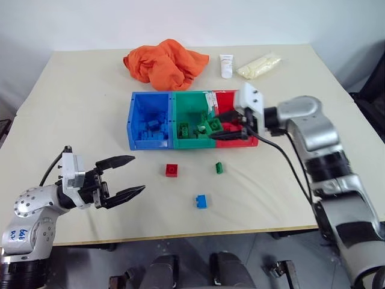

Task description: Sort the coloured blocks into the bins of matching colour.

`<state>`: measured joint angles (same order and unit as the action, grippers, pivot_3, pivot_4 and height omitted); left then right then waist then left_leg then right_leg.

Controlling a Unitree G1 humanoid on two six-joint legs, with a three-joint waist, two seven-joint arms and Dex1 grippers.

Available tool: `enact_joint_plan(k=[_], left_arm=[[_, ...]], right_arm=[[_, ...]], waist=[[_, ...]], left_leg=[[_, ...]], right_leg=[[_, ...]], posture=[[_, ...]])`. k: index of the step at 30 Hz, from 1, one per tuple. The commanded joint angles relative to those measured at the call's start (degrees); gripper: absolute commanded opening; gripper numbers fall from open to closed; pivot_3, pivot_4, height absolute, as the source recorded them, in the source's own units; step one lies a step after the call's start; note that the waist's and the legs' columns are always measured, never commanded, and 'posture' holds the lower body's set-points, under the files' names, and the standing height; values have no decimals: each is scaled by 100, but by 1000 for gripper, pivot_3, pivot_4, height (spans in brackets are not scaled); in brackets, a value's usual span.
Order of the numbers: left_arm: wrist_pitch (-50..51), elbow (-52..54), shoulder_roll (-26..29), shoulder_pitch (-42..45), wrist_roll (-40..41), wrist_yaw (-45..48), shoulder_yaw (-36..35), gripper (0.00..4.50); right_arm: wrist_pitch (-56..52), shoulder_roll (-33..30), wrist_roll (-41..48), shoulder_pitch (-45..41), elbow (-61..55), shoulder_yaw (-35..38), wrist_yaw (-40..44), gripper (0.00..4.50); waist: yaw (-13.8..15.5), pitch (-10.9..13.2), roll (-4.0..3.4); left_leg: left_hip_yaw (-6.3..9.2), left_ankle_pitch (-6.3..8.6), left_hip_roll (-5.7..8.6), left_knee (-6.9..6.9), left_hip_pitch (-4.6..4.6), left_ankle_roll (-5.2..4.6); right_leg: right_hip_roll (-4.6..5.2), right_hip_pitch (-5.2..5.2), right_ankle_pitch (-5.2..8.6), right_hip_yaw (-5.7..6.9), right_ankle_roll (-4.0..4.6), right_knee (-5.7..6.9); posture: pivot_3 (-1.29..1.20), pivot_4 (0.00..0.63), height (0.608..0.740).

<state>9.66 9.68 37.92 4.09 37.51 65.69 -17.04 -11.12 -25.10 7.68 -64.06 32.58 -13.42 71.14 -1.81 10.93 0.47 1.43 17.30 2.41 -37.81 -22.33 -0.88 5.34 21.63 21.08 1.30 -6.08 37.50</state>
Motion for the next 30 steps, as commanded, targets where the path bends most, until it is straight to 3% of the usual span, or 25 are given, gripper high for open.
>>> enact_joint_plan(k=[1, 2, 3, 8, 13, 17, 21, 24, 30], left_arm=[[-202, -32, -25, 41, -79, 54, 17, 4500], [-237, -48, -34, 46, -99, 63, 33, 4500], [-264, -60, -39, 48, -111, 68, 44, 4500], [-678, -92, -122, 35, -275, 18, -44, 4500], [-769, -89, 98, -269, -244, 197, -241, 4500], [-726, -232, 365, -499, -111, 607, -350, 4500], [-908, -613, 572, -558, -352, 812, -375, 4500], [-1265, -1102, 702, -614, -700, 1102, -204, 4500], [-1587, -1665, 661, -480, -727, 1370, -190, 4500]], right_arm=[[822, 357, -481, -682, 1296, -24, -606, 2028], [963, 502, -620, -905, 1734, -32, -862, 2028], [1073, 597, -707, -1055, 2041, -26, -1018, 2759], [1572, 773, -881, -1391, 2710, 63, -1093, 4428], [1715, 608, -844, -1389, 2654, 216, -921, 4471], [1431, 192, -569, -965, 1822, 363, -274, 4471], [559, -504, -93, 46, 93, 457, 610, 4471], [-374, -1440, 311, 1348, -1576, 622, 1047, 4471], [-1387, -2606, 705, 3021, -3137, 1152, 907, 4471]], waist=[[-20, 0, 0], [-28, 0, 0], [-33, 0, 0], [-24, 0, 0], [-40, 0, 0], [-56, 1, -2], [26, 1, -2], [93, 1, -2], [97, 9, -16]], left_leg=[[0, 0, 0, 0, 0, 0], [0, 0, 0, 1, 0, 0], [0, 0, 0, 1, -1, 1], [2, 0, 3, 0, -3, 0], [2, 0, 1, 1, -4, 0], [2, 0, 0, 7, -4, 0], [5, 2, -1, 8, -4, 0], [9, 3, 1, 7, -10, -3], [-3, 11, -4, 2, -13, -8]], right_leg=[[0, 3, 0, 2, 0, 13], [0, 4, 0, 3, 0, 21], [0, 5, 0, 4, 0, 24], [2, 4, 0, 8, 0, 23], [2, 4, 0, 9, 0, 23], [2, 6, 0, 8, 0, 23], [2, -1, 0, 10, 0, 12], [5, -6, 0, 12, 0, -1], [5, -7, 0, 11, 0, -40]], posture=[[0, 150, 740], [0, 150, 740], [0, 150, 740], [0, 150, 740], [0, 150, 740], [0, 150, 740], [0, 150, 740], [0, 150, 740], [0, 150, 740]])
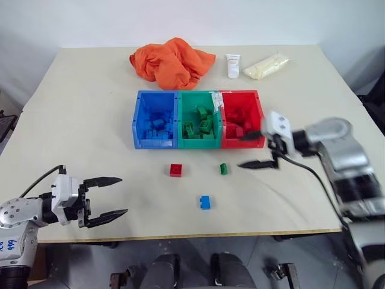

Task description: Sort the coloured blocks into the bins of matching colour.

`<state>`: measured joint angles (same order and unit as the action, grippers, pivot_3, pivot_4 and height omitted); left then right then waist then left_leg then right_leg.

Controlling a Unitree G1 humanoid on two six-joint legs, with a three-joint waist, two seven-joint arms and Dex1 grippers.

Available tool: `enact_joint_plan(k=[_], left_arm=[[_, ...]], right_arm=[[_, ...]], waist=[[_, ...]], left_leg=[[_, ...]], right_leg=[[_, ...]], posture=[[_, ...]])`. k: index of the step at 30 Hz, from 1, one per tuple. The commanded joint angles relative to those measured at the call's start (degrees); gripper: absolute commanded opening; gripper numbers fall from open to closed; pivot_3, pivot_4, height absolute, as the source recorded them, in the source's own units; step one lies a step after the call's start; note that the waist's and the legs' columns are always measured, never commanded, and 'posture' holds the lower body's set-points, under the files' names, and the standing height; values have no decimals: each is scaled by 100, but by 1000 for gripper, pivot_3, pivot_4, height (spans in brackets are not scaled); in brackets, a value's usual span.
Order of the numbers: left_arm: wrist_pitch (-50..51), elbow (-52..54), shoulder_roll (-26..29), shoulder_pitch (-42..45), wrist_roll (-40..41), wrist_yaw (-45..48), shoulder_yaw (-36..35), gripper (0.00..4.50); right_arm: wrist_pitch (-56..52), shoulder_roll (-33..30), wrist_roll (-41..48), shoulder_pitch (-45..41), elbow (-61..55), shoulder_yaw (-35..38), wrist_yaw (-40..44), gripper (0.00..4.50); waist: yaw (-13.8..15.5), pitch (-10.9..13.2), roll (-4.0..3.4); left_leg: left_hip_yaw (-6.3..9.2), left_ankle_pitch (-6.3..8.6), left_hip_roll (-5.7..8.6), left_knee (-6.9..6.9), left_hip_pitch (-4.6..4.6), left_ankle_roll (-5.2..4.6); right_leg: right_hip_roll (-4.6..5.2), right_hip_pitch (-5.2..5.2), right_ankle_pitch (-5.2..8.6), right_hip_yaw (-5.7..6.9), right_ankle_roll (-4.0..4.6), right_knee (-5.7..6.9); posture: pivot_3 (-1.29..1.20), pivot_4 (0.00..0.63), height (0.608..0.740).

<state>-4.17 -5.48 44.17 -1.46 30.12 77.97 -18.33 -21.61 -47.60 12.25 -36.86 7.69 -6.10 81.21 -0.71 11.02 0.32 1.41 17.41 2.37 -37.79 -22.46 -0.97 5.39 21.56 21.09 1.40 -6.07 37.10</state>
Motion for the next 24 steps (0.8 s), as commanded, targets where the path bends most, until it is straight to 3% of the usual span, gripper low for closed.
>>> enact_joint_plan(k=[1, 8, 24], left_arm=[[-250, -254, 34, 109, -1, 184, -52, 4500], [-381, -604, -45, 373, 65, 313, -7, 4500], [-254, -431, -179, 560, 110, 218, 4, 4500]], right_arm=[[-407, -508, 279, 542, -767, 554, -158, 4471], [-853, -964, 525, 1495, -1436, 1031, -487, 4471], [-982, -432, 534, 1126, -1701, 121, -817, 4471]], waist=[[-22, 0, -1], [-83, 1, -1], [-78, 1, -1]], left_leg=[[0, -2, -2, 1, 3, 3], [-5, -3, -4, 4, 12, 4], [-10, -2, -3, 4, 12, 1]], right_leg=[[-1, -2, 1, 1, 1, 0], [0, -7, 1, -2, 3, 5], [0, -5, 1, -6, 1, 4]], posture=[[0, 150, 740], [0, 150, 740], [0, 150, 740]])
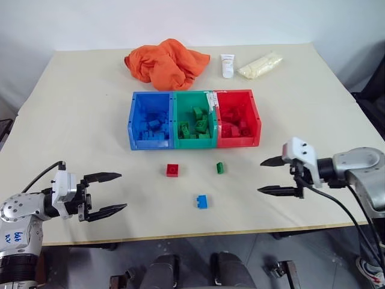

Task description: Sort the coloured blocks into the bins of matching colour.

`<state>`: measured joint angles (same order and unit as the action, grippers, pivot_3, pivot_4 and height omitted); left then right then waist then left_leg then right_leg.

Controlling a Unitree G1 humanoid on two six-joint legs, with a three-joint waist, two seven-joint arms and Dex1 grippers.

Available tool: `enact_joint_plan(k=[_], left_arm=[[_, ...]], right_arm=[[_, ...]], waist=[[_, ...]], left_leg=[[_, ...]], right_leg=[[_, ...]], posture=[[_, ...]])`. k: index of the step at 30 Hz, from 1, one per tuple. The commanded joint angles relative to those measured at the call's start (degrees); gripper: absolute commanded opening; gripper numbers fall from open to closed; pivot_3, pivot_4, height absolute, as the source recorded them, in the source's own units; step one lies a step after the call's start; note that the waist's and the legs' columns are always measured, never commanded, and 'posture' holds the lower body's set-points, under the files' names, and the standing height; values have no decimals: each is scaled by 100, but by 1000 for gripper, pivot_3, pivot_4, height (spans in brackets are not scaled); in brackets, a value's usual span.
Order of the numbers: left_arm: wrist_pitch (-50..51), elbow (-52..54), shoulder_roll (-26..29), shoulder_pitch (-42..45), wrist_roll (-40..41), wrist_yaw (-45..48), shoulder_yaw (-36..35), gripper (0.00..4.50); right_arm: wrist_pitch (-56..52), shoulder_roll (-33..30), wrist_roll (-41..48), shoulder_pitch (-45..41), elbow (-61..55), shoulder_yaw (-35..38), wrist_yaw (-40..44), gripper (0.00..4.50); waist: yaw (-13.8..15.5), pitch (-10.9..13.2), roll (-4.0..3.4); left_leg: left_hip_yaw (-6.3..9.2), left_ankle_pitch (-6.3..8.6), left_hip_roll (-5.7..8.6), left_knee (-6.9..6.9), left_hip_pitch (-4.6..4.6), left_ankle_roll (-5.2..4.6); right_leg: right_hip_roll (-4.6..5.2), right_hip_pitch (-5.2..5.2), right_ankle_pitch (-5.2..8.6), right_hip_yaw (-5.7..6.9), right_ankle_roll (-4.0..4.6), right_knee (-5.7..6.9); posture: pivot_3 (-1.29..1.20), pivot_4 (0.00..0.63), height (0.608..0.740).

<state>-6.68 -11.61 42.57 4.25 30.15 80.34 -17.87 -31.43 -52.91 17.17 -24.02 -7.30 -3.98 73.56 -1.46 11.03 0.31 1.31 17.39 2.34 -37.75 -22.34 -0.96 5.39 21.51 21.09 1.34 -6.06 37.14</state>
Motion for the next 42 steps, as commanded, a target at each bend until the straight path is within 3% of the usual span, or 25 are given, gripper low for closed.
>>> enact_joint_plan(k=[1, 10, 21, 29, 33, 39, 42], left_arm=[[-1, 197, -26, -7, 106, -31, -33, 4500], [89, 643, -149, -229, 158, -181, -24, 4500], [245, 1312, -292, -723, 270, -584, -138, 4500], [231, 1570, -341, -1030, 288, -745, -179, 4500], [223, 1656, -352, -1129, 301, -811, -170, 4500], [225, 1680, -344, -1135, 308, -867, -148, 4500], [226, 1658, -345, -1078, 301, -877, -116, 4500]], right_arm=[[35, 172, 19, -215, -194, -184, -67, 4471], [373, 1121, -560, -1021, 272, -1258, -332, 4471], [1093, 1905, -995, -1810, 2078, -1440, -410, 4471], [1437, 1965, -1162, -1900, 2672, -1441, -188, 4471], [1523, 1892, -1165, -1852, 2881, -1368, -149, 3565], [1570, 1862, -1067, -1711, 2770, -1218, -84, 1545], [1453, 1829, -900, -1575, 2382, -1087, -31, 1452]], waist=[[-5, 0, 0], [-10, -1, 1], [-15, -1, 2], [-15, -1, 2], [-6, -1, 2], [-11, -1, 2], [-4, -1, 2]], left_leg=[[0, 0, -1, 0, 0, 0], [0, 0, 1, -5, 0, 0], [1, 0, 1, -12, 2, 0], [1, 1, 1, -14, 3, 0], [1, 1, 1, -17, 4, 0], [1, 2, 1, -17, 4, 0], [2, 2, 2, -16, 4, 0]], right_leg=[[0, 0, 0, 0, 0, 1], [0, 4, 0, 0, 0, 10], [0, 7, 0, 1, 0, 29], [0, 5, 0, 2, 0, 29], [1, 2, 0, 2, 0, 29], [1, 2, 0, 2, 0, 28], [1, 2, 0, 3, 0, 28]], posture=[[0, 150, 740], [0, 150, 740], [0, 150, 740], [0, 150, 740], [0, 150, 740], [0, 150, 740], [0, 150, 740]])
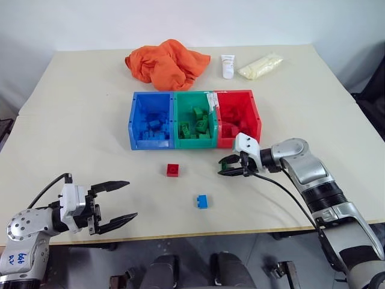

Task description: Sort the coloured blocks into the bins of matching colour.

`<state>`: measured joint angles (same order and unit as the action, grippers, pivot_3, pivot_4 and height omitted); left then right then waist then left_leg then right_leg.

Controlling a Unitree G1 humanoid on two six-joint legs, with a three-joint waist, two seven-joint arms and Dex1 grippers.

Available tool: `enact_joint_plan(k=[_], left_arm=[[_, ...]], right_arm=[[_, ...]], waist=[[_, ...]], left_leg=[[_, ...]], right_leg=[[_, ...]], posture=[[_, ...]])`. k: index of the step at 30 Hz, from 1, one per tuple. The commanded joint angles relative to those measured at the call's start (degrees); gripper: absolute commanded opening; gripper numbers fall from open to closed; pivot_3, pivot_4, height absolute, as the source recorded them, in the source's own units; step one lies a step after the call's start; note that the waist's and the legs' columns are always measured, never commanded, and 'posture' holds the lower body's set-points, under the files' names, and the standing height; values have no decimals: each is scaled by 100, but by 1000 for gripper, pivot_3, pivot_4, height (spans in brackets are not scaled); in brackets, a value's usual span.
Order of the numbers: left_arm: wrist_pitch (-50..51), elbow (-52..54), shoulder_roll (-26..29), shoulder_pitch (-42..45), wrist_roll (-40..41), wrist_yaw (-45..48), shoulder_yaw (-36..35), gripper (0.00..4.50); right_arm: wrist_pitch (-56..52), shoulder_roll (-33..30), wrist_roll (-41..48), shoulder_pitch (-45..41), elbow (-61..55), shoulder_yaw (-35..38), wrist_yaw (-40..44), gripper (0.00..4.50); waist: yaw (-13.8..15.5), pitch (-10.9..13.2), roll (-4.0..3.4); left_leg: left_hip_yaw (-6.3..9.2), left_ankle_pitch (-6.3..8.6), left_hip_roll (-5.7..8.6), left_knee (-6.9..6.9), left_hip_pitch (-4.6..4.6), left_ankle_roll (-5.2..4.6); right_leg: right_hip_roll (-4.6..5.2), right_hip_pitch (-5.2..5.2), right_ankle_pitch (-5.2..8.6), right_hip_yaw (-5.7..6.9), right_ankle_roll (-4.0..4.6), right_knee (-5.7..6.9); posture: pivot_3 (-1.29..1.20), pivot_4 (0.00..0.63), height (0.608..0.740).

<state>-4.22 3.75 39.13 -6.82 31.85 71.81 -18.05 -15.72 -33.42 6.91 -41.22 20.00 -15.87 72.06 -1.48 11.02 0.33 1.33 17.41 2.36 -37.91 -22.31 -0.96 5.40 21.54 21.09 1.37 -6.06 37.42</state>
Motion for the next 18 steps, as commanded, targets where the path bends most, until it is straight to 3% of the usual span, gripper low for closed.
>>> enact_joint_plan(k=[1, 7, 13, 18], left_arm=[[-23, 97, -2, 67, 126, -24, -86, 4500], [-18, -15, -29, 233, 78, -8, 12, 4500], [-37, -168, -114, 533, 12, -16, 165, 4500], [-84, -239, -122, 635, -4, -11, 211, 4500]], right_arm=[[-149, -110, 189, 137, -506, 171, 108, 1452], [-532, 373, 813, -597, -845, 646, -105, 1452], [372, 1103, 263, -2019, 1156, 553, -659, 1452], [1328, 1595, -170, -2841, 2896, 599, -1209, 3089]], waist=[[-4, 0, 0], [-61, 3, -4], [-63, 1, -2], [-36, 1, -2]], left_leg=[[-1, 0, 0, 0, 0, 0], [-2, 1, -3, 1, 0, 3], [-4, 0, -4, 4, 3, 7], [-3, 4, 4, 2, -2, 1]], right_leg=[[0, 0, 0, -1, 0, -1], [-3, 4, 0, -1, 0, 0], [-4, 11, 0, 1, 1, 12], [1, 10, 0, 5, 0, 27]], posture=[[0, 150, 740], [0, 150, 740], [0, 150, 740], [0, 150, 740]])
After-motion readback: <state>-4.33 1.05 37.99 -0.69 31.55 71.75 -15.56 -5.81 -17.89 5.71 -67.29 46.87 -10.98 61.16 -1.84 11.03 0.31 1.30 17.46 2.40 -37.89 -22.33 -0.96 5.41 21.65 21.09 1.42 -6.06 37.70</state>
